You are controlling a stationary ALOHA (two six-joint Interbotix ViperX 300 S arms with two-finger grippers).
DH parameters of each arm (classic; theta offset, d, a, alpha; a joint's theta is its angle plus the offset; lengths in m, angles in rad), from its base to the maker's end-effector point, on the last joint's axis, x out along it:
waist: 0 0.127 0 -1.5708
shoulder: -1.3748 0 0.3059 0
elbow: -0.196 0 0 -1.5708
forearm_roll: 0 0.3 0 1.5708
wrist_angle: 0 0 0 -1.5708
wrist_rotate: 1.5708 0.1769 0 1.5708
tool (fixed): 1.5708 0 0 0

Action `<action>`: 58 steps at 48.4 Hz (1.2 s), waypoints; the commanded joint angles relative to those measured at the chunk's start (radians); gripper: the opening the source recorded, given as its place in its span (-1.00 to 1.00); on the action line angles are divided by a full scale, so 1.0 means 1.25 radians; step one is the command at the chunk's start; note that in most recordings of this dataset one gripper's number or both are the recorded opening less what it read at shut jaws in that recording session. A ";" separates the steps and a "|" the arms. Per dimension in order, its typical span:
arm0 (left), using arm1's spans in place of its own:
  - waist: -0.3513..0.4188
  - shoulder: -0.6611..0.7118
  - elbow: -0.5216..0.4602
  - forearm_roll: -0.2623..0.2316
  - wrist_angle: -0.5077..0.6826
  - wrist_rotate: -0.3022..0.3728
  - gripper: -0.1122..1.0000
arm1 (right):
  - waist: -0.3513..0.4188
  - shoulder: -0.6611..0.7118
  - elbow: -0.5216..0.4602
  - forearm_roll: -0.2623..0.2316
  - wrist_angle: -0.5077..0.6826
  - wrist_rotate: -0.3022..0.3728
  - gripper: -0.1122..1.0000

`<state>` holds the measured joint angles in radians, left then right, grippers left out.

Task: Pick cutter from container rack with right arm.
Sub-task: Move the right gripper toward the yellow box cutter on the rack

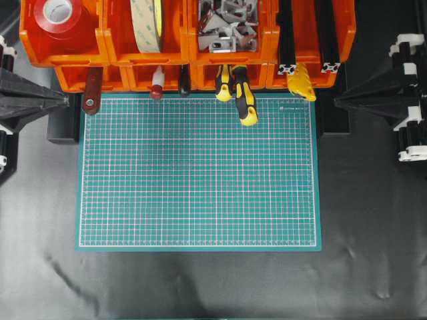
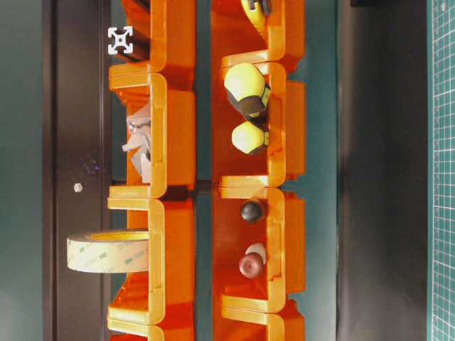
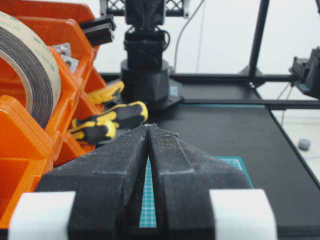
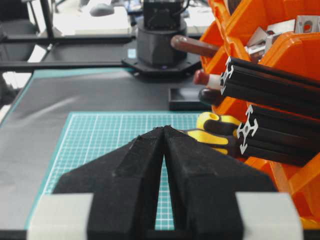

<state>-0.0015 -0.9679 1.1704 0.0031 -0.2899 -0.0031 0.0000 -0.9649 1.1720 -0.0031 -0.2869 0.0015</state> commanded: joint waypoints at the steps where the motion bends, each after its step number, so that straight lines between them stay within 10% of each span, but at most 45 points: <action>1: 0.004 0.011 -0.045 0.025 0.012 -0.012 -0.69 | 0.002 0.002 -0.015 0.005 -0.005 0.005 -0.76; 34: 0.004 0.053 -0.139 0.026 0.147 -0.016 -0.80 | 0.134 0.074 -0.315 -0.052 0.695 -0.002 -0.81; 58: -0.002 0.058 -0.141 0.026 0.150 -0.016 -0.80 | 0.297 0.239 -0.382 -0.405 0.858 0.225 -0.81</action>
<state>-0.0031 -0.8989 1.0247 0.0322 -0.0997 -0.0199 0.3221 -0.6811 0.7072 -0.4495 0.7639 0.2332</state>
